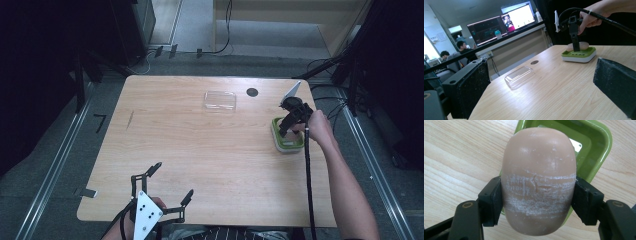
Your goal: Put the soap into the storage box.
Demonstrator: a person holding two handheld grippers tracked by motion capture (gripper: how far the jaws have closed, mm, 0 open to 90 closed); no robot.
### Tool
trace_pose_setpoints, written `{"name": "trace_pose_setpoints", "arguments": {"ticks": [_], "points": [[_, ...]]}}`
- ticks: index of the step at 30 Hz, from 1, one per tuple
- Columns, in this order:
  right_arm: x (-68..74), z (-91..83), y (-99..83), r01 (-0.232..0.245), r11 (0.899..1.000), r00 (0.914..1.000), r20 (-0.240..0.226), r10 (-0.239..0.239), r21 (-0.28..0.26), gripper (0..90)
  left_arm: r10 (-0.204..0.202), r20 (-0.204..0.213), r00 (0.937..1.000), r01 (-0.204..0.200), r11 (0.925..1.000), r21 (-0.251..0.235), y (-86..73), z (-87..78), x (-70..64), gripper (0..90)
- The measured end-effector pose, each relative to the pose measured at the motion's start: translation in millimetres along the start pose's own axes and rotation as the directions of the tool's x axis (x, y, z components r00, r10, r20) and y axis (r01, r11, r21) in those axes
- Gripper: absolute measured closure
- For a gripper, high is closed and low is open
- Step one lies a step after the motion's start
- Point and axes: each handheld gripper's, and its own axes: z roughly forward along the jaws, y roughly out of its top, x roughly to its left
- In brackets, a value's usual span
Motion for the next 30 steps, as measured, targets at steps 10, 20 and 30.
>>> {"name": "trace_pose_setpoints", "arguments": {"ticks": [10, 20, 30], "points": [[-4.1, 5.7, 1.7, -0.032, 0.999, 0.9995, -0.002, 0.032, 0.002, 33.4, 0.0, -0.001, 1.0, 0.0, 1.0, -0.001, 0.0, -0.1, 0.1, 1.1], [-5.4, 15.3, 4.2, -0.057, 0.998, 0.9984, 0.003, 0.057, 0.012, 33.3, -0.003, -0.001, 1.0, 0.003, 1.0, -0.003, 0.0, -0.3, 0.2, 1.1], [-6.5, 24.0, 6.4, -0.091, 0.996, 0.9957, 0.014, 0.091, 0.021, 33.3, -0.002, -0.001, 1.0, 0.002, 1.0, -0.003, 0.0, -0.4, 0.4, 1.1]]}}
